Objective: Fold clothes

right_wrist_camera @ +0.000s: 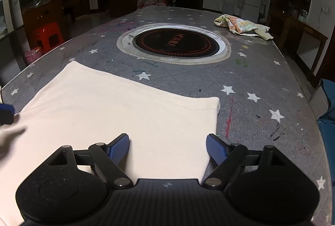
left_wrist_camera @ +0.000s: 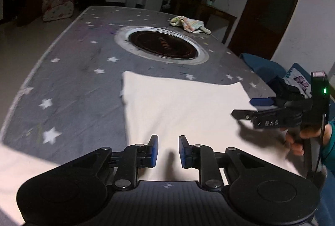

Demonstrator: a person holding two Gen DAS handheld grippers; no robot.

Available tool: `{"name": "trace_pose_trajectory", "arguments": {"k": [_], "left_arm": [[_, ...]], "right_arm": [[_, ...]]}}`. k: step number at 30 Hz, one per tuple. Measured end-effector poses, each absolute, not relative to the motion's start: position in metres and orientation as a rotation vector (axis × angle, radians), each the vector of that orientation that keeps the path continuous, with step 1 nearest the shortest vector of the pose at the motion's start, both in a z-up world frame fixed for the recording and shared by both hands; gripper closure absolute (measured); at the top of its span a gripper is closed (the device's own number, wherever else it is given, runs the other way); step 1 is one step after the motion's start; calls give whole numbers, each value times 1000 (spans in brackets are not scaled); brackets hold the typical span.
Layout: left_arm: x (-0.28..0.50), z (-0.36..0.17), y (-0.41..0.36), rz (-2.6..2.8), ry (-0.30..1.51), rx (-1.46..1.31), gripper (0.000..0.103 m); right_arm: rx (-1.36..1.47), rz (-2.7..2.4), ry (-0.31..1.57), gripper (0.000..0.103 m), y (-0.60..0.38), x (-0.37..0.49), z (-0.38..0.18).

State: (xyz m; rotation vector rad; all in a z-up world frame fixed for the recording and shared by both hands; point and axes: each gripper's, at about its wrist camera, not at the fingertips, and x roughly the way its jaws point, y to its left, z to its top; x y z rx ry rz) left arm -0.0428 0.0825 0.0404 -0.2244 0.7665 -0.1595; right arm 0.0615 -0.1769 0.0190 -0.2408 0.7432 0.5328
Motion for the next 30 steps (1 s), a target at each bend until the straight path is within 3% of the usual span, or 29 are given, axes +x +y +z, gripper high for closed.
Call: {"name": "trace_pose_trajectory", "arguments": {"k": [14,15,18,30], "left_arm": [[20,27,85,-154,817,-205,79],[24,29,85,-155,818,-210,77],[35,36,85,-152,796,-208,61],[26,34,61,-197,779,-106,56]], "right_arm": [[-224,513,738,18,-176,85,14],[-220,509,739,18,-176,87,14],[-211,501,742,18,-176,95,13],[-184,480,759,19,-181,112,16]]}}
